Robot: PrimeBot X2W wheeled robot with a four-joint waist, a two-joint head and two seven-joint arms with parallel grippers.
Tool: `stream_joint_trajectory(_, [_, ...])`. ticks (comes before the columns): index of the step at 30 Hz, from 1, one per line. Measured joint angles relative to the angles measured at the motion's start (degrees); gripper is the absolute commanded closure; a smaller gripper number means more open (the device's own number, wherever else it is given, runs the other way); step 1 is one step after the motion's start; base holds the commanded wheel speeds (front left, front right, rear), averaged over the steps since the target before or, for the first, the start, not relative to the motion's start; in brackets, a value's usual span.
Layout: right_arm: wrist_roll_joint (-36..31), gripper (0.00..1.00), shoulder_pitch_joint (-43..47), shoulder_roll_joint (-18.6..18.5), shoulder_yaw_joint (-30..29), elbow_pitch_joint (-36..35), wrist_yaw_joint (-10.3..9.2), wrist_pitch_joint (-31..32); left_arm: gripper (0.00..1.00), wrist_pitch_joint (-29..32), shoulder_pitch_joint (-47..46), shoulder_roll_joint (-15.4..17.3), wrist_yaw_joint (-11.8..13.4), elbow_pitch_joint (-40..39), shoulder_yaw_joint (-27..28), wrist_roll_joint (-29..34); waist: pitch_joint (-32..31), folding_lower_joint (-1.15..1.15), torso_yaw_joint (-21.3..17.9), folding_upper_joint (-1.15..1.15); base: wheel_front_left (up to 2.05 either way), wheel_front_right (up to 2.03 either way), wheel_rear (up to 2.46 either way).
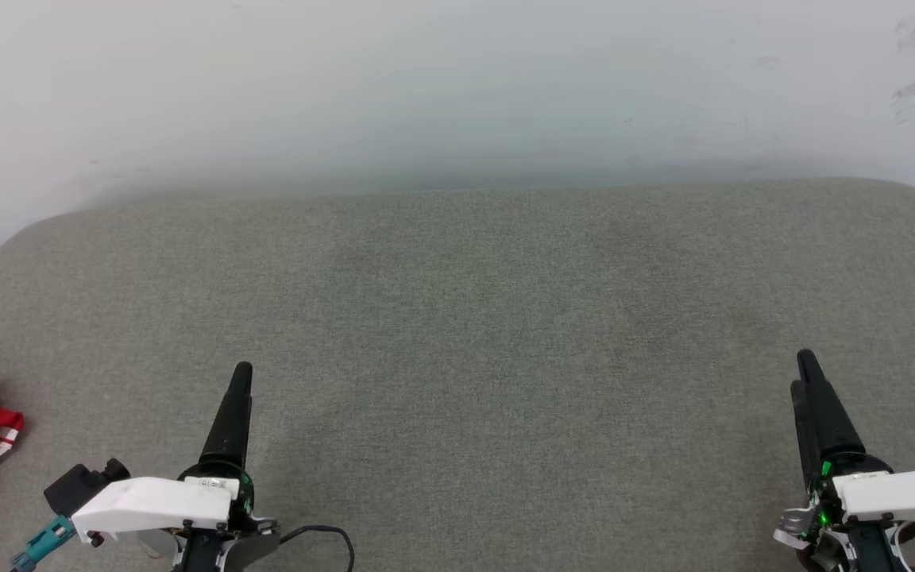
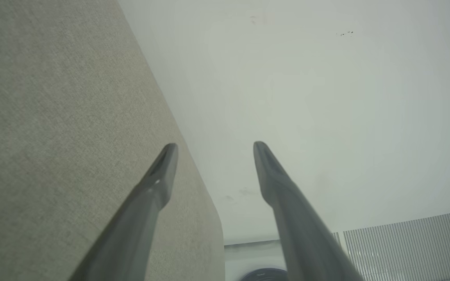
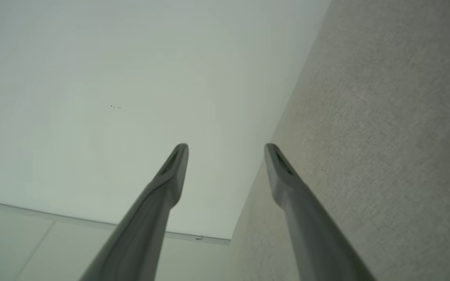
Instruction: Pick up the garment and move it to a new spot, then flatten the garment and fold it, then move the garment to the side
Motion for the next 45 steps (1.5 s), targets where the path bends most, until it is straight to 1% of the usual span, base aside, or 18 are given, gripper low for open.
stream_joint_trajectory(10, [-15.18,0.0,0.8,0.05,0.63,-2.14,0.0,-2.16,0.0,-2.24,-0.01,0.55,0.0,-2.25,-1.77,13.45,-0.07,0.0,0.06,0.0,0.0,0.0,0.0])
stream_joint_trajectory(21, [-30.89,0.0,1.25,0.1,0.73,-4.31,0.0,-2.34,0.0,-4.49,0.01,1.37,0.0,-3.47,-3.3,26.91,-0.23,0.0,0.08,0.0,0.0,0.0,0.0])
stream_joint_trajectory(35, [-44.53,0.0,2.46,0.11,0.51,-6.71,0.0,-1.57,0.0,-6.97,0.76,1.66,0.0,-3.79,-4.03,39.85,-0.44,0.0,0.05,0.0,0.0,0.0,0.0])
stream_joint_trajectory(45, [-51.78,0.0,3.04,0.11,0.37,-8.27,0.01,-1.51,0.0,-8.65,0.87,1.82,0.0,-4.22,-4.49,47.79,-0.49,0.0,0.13,0.0,0.0,0.0,0.0])
